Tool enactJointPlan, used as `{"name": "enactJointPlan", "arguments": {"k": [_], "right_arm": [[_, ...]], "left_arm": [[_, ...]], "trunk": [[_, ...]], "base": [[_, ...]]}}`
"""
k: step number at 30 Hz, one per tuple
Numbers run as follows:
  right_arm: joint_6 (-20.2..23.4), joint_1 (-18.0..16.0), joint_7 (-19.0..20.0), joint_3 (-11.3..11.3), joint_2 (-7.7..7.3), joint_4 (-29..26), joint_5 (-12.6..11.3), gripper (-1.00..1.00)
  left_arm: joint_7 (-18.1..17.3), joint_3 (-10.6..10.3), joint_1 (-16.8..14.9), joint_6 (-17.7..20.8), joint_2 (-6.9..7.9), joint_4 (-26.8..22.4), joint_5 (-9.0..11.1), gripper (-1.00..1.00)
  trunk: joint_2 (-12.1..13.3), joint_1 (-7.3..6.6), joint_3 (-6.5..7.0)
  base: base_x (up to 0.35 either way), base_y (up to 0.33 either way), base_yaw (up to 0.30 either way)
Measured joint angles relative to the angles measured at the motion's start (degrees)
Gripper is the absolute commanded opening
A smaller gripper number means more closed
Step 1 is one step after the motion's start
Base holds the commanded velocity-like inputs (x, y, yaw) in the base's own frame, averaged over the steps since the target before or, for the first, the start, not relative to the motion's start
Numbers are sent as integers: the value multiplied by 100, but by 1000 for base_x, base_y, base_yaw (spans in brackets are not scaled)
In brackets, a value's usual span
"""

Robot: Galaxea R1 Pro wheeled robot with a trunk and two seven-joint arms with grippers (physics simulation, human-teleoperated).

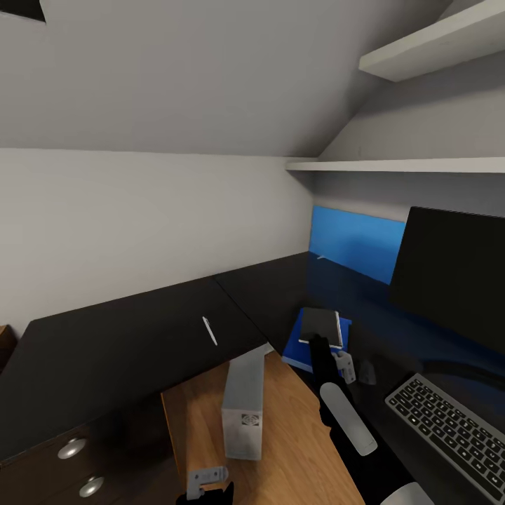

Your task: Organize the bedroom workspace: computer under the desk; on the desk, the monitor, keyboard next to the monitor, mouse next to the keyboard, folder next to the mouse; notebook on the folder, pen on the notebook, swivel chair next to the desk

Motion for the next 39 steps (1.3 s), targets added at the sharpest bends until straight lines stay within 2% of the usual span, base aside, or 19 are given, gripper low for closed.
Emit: {"name": "enactJointPlan", "arguments": {"k": [13, 14, 29, 39], "right_arm": [[0, -1, -6, 2, 0, 3, 22, -100], [-1, 1, -8, 4, 0, 3, 21, 100], [2, -1, -11, 0, 0, 3, 31, 100], [3, -1, 3, 6, 0, 1, 25, 100]], "left_arm": [[0, 0, 0, 0, 0, 0, 0, 100], [0, 0, 0, 0, 0, 0, -2, 100], [0, 0, 0, -4, 0, 0, -4, 100], [0, 0, 0, 0, 0, 0, -4, 100]], "trunk": [[0, 0, 0], [0, 0, 0], [0, 0, 0], [0, 1, 0]], "base": [[0, 0, 0], [0, 0, 0], [-6, 0, 0], [-180, 0, 0]]}}
